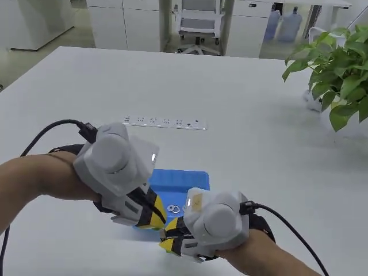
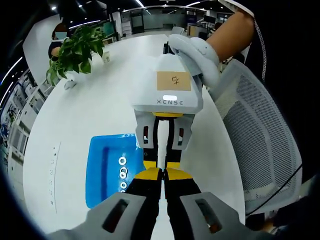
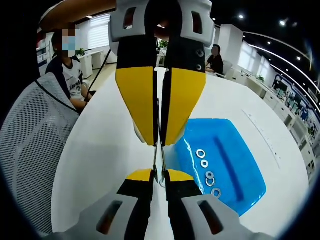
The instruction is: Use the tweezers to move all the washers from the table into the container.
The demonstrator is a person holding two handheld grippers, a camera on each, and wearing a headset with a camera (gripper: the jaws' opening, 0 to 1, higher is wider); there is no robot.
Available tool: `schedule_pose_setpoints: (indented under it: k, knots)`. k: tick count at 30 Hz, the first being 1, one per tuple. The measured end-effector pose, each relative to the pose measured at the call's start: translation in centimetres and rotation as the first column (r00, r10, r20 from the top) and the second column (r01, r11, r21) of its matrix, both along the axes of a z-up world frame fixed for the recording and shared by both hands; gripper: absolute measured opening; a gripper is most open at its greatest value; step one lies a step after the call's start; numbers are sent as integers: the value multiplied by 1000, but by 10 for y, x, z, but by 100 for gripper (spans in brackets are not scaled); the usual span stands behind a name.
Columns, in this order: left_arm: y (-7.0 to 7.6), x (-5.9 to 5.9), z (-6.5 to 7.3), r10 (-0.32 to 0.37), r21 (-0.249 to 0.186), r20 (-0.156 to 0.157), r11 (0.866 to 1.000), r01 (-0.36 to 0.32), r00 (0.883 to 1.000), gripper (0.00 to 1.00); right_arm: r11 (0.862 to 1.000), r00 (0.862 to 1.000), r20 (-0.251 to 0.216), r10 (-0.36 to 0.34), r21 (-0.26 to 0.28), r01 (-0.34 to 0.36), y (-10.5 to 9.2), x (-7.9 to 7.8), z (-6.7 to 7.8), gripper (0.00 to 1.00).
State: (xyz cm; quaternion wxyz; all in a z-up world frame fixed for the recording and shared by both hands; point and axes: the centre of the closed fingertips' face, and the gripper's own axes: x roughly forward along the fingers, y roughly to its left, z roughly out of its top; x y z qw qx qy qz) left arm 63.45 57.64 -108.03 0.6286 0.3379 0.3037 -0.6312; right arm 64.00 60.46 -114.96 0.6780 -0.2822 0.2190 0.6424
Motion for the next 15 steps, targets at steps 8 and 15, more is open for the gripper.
schedule_pose_setpoints:
  k: [8,15]
  knots:
    - [1,3,-5,4,3,-5,1000,-4,1000,5,1000,1000,-5,0,0,0,1,3,-5,11]
    - [-1,5,-7,1,1,-13,1000,-1,1000,6,1000,1000,-14,-5,4,5,1,4,-8,11]
